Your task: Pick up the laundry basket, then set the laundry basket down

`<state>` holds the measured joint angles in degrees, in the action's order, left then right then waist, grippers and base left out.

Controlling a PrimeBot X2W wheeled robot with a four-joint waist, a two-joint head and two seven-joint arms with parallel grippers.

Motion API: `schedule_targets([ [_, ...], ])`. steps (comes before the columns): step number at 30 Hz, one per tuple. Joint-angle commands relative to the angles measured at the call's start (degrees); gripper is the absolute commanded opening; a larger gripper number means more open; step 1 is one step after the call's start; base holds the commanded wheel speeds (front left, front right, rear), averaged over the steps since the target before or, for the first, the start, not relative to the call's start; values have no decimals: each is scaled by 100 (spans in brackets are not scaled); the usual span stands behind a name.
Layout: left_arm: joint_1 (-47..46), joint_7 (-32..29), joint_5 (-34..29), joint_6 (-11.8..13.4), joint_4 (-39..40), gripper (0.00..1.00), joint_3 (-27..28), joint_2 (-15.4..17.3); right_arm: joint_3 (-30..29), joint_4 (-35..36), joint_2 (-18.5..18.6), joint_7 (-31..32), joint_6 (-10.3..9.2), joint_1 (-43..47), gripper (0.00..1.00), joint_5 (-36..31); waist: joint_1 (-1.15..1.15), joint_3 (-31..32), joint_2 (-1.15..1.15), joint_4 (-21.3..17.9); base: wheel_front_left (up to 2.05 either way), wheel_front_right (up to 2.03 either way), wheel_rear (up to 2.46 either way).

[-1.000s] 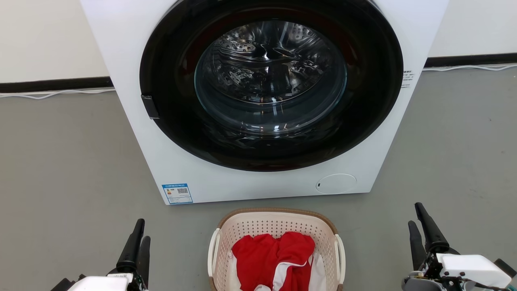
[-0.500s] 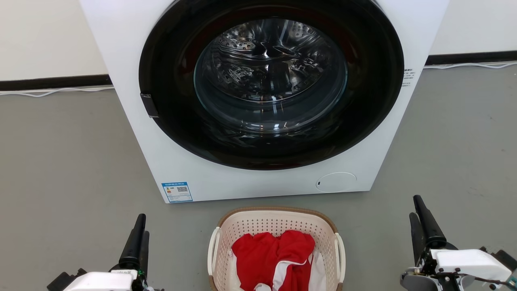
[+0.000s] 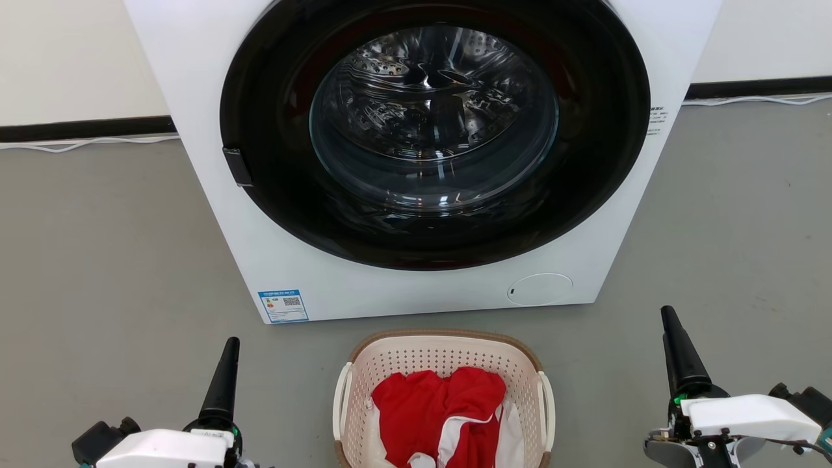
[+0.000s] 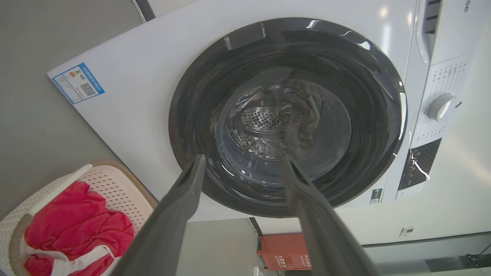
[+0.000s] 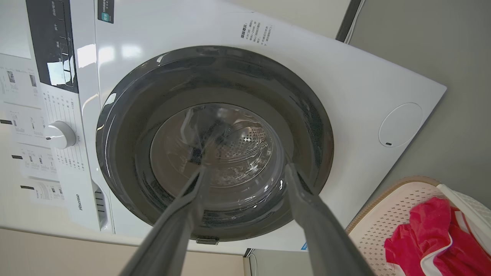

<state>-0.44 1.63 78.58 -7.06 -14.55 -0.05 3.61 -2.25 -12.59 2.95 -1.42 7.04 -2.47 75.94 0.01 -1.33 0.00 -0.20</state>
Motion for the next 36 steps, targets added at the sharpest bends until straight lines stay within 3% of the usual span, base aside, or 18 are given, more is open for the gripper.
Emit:
schedule_targets([
  [1, -288, 60, -142, -17, 205, 100, 50, 67, 67, 215, 62, -80, 18, -231, 100, -153, 0, -3, 0, -3, 0, 0, 0],
  [29, -300, 531, -3462, -27, 552, 100, -15, 164, 323, 243, 121, -551, 28, -315, 100, -2761, -1, -71, 0, -42, 0, 0, 0],
  [36, -321, 631, -3985, -29, 596, 100, -6, 124, 287, 283, 103, -652, 30, -318, 100, -3273, -1, -96, 0, -42, 0, 0, 0],
])
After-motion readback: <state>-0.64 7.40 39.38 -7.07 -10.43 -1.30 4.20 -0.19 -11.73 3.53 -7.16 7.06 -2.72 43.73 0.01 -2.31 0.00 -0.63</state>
